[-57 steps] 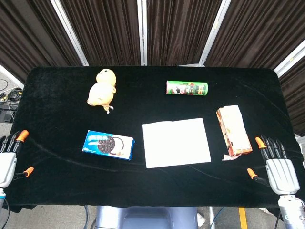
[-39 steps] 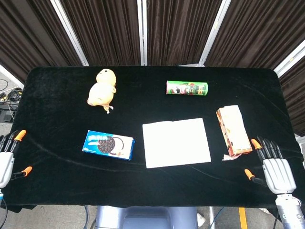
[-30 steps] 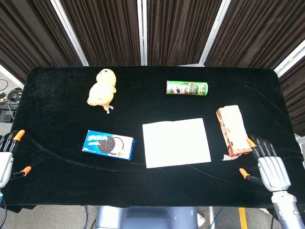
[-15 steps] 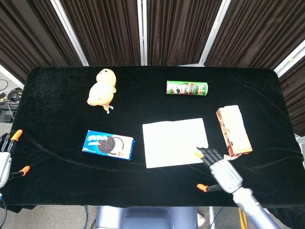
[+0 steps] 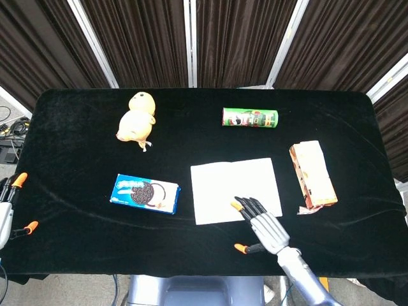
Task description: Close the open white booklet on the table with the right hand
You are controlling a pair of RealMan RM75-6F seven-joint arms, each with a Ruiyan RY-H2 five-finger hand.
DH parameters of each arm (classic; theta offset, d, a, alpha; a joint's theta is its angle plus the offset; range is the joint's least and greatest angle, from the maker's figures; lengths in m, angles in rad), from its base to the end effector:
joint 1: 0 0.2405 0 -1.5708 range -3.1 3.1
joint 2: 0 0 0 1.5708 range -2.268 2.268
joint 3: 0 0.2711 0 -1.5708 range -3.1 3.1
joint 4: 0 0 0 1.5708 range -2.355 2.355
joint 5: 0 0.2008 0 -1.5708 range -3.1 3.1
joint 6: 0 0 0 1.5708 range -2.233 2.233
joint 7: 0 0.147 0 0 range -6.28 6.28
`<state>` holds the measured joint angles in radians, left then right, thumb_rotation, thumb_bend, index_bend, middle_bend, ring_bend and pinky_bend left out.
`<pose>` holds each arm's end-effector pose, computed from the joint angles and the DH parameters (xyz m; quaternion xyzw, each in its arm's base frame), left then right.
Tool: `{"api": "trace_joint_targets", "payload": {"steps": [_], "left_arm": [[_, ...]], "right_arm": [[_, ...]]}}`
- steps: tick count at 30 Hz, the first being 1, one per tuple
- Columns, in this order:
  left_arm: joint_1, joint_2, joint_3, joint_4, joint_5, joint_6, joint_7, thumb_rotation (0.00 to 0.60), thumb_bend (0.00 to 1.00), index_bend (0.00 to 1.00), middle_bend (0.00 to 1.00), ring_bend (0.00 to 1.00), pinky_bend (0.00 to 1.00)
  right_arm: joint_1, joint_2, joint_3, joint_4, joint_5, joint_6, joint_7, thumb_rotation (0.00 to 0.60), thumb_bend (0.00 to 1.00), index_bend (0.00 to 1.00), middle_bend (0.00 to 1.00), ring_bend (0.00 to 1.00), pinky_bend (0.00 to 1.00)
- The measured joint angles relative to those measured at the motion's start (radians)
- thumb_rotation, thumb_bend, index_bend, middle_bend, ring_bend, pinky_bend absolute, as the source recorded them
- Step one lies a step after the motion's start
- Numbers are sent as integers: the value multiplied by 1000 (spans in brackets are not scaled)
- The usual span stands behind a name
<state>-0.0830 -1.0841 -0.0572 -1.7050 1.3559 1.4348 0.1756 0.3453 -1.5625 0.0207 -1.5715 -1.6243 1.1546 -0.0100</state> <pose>-0.3270 0.1825 0.1784 -0.5851 -0.4004 -0.3145 0.6313 -0.2029 -0.2214 -0.0147 0.6971 -0.4548 0.4582 0.3118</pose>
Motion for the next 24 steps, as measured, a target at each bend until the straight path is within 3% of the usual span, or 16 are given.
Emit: {"api": "trace_joint_targets", "payload": {"steps": [8, 24], "left_arm": [[-7, -2, -7, 7, -26, -19, 2, 600, 119, 0, 0, 0, 0], [-27, -8, -22, 23, -87, -65, 11, 600, 122, 0, 0, 0, 0]], "right_arm": [[41, -82, 38, 74, 95, -66, -22, 600, 88, 0, 0, 0, 0], [85, -215, 78, 206, 181, -89, -36, 600, 89, 0, 0, 0, 0]]}}
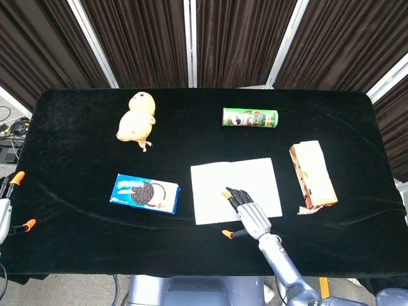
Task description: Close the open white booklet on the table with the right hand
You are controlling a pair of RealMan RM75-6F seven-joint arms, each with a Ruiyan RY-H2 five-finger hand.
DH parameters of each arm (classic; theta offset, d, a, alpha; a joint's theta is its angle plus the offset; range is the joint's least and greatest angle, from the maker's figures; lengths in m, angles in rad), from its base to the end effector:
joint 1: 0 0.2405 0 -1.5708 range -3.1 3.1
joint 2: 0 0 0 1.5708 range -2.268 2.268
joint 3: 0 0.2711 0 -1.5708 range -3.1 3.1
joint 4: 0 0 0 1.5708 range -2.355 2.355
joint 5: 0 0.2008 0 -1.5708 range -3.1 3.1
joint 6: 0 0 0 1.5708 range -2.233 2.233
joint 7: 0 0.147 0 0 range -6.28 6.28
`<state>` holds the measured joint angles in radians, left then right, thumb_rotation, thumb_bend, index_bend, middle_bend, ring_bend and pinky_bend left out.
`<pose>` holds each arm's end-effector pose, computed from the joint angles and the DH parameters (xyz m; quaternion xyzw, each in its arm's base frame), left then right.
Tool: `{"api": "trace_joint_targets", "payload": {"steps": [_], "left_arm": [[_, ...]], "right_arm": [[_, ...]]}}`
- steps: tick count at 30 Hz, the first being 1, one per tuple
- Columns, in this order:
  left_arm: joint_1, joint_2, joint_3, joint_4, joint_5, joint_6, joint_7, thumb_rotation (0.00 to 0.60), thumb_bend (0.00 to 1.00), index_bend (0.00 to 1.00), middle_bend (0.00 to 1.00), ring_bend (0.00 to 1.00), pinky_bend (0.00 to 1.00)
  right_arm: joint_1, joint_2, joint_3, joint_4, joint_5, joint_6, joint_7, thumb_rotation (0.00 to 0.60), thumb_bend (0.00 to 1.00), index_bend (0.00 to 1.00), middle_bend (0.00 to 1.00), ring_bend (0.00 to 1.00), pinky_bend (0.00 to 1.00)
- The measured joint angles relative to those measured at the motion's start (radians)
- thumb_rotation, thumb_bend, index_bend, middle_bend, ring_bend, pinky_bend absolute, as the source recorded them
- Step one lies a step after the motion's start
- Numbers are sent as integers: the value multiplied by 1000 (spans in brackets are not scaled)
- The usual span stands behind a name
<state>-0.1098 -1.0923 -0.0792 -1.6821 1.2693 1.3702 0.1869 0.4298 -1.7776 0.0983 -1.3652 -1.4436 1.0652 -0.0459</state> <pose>-0.3386 0.1939 0.1762 -0.5757 -0.4197 -0.2899 0.6391 -0.1946 -0.2573 -0.0737 0.6780 -0.4897 0.4345 0.3343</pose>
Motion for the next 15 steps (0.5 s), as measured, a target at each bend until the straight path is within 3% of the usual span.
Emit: {"api": "trace_joint_targets", "payload": {"steps": [15], "left_arm": [[-14, -10, -5, 14, -26, -25, 2, 600, 122, 0, 0, 0, 0]], "right_arm": [[31, -139, 29, 178, 41, 12, 9, 600, 93, 0, 0, 0, 0]]}}
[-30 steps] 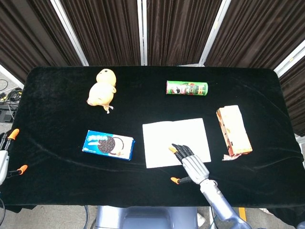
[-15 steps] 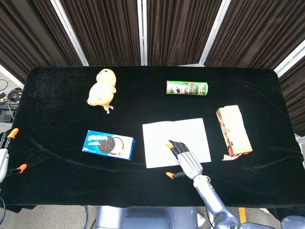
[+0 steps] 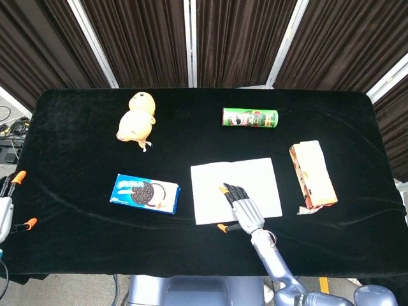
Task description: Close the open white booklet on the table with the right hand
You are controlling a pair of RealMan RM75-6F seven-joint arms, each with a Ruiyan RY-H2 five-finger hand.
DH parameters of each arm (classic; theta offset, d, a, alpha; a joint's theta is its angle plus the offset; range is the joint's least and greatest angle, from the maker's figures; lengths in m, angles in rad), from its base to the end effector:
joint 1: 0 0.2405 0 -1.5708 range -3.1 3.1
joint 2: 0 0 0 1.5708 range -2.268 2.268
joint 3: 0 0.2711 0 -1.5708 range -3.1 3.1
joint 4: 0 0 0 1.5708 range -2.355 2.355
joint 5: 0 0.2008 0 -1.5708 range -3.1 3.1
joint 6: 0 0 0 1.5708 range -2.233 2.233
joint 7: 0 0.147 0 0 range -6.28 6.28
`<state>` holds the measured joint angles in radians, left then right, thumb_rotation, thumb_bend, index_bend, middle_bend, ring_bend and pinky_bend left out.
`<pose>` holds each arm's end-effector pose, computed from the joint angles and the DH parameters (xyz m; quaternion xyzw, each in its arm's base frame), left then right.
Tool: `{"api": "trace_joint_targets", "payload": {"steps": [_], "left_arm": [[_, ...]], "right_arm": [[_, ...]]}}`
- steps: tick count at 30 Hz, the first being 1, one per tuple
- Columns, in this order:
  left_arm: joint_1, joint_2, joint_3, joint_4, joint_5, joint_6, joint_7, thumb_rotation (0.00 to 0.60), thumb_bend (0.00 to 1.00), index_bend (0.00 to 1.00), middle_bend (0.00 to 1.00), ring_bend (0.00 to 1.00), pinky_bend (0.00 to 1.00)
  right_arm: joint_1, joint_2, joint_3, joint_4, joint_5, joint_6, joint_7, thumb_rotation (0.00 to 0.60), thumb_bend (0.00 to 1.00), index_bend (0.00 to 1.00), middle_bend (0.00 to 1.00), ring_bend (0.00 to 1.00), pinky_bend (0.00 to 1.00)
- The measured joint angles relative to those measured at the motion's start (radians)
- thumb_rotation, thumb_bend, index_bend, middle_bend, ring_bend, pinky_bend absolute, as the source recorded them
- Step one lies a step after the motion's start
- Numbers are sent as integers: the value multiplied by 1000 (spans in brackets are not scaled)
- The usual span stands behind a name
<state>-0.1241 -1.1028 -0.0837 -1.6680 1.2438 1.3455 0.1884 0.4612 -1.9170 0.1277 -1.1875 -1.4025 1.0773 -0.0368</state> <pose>-0.3420 0.1989 0.1726 -0.5748 -0.4268 -0.2837 0.6379 -0.1922 -0.2714 -0.1038 0.6621 -0.4920 0.4358 0.3601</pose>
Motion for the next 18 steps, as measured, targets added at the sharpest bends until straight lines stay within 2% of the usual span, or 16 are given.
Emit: {"api": "trace_joint_targets", "payload": {"steps": [10, 13, 18], "left_arm": [[-4, -1, -2, 5, -14, -10, -4, 600, 122, 0, 0, 0, 0], [-5, -2, 0, 5, -14, -11, -2, 600, 122, 0, 0, 0, 0], [-5, -3, 1, 3, -9, -6, -7, 600, 122, 0, 0, 0, 0]], "right_arm": [[9, -50, 5, 86, 15, 3, 18, 600, 104, 0, 0, 0, 0], [7, -67, 9, 107, 14, 18, 30, 600, 183, 0, 0, 0, 0], [-5, -117, 25, 169, -8, 122, 86, 600, 400, 0, 0, 0, 0]]}}
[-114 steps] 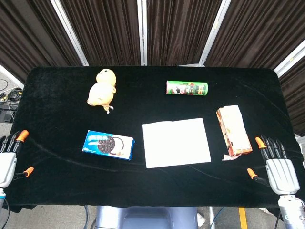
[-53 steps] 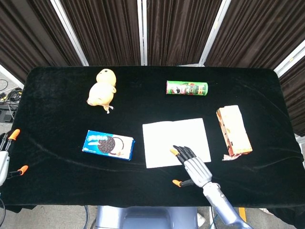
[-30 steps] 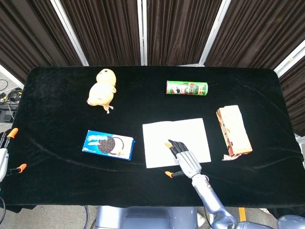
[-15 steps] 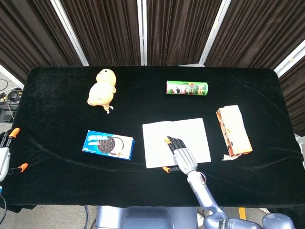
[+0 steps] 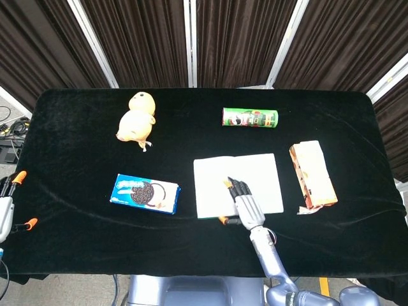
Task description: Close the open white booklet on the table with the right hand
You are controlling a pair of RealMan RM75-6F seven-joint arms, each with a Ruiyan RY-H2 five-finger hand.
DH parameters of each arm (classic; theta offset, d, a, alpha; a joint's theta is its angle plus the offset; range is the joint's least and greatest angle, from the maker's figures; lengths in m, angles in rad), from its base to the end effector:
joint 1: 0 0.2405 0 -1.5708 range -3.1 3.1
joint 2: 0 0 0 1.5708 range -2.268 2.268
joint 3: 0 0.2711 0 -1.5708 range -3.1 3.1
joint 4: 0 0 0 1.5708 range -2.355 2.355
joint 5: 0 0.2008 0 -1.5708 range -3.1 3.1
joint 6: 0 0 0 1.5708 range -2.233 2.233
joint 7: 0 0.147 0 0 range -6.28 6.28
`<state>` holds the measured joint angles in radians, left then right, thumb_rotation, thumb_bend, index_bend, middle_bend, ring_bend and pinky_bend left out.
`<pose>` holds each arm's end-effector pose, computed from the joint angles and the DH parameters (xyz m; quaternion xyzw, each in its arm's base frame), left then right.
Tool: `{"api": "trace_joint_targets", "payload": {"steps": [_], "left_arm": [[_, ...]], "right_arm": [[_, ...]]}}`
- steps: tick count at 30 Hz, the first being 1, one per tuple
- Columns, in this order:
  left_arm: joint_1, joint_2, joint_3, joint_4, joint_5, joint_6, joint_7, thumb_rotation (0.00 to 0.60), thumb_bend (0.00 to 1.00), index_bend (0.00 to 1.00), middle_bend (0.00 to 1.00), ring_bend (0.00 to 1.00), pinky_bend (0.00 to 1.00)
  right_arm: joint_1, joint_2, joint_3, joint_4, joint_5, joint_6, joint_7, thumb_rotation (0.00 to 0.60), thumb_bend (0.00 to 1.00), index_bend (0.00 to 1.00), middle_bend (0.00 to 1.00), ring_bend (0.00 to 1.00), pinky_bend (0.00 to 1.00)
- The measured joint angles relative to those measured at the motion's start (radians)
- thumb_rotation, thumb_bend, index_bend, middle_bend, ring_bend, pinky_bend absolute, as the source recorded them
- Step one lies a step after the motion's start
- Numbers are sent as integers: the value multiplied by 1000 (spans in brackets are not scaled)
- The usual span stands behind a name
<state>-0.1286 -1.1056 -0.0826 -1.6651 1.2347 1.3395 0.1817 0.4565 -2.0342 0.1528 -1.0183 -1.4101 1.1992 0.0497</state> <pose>-0.3431 0.1999 0.1714 -0.5727 -0.4318 -0.2836 0.6365 -0.1941 -0.2790 -0.1114 0.6087 -0.4898 0.4814 0.3974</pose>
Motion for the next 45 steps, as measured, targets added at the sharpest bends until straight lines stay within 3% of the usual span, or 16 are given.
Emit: {"api": "trace_joint_targets", "payload": {"steps": [5, 10, 17, 23, 31, 37, 45], "left_arm": [[1, -2, 2, -2, 7, 5, -2, 600, 122, 0, 0, 0, 0], [2, -2, 6, -7, 16, 10, 0, 600, 122, 0, 0, 0, 0], [6, -2, 13, -19, 41, 26, 1, 600, 121, 0, 0, 0, 0], [11, -1, 19, -29, 66, 44, 0, 600, 122, 0, 0, 0, 0], [17, -2, 31, -33, 116, 67, -9, 600, 122, 0, 0, 0, 0], [18, -14, 34, -1, 166, 94, -34, 600, 120, 0, 0, 0, 0], [25, -34, 40, 32, 205, 125, -47, 600, 110, 0, 0, 0, 0]], "right_arm": [[-16, -50, 33, 71, -24, 134, 57, 600, 447, 0, 0, 0, 0], [-32, -59, 76, 85, -19, 196, 51, 600, 447, 0, 0, 0, 0], [-82, 0, 107, 23, 33, 232, -24, 600, 385, 0, 0, 0, 0], [-140, 82, 101, -43, 45, 279, -59, 600, 298, 0, 0, 0, 0], [-207, 225, 49, -178, 25, 310, -73, 600, 242, 0, 0, 0, 0], [-230, 423, -47, -332, -30, 257, -106, 600, 194, 0, 0, 0, 0], [-263, 700, -161, -556, -102, 210, -264, 600, 191, 0, 0, 0, 0]]}}
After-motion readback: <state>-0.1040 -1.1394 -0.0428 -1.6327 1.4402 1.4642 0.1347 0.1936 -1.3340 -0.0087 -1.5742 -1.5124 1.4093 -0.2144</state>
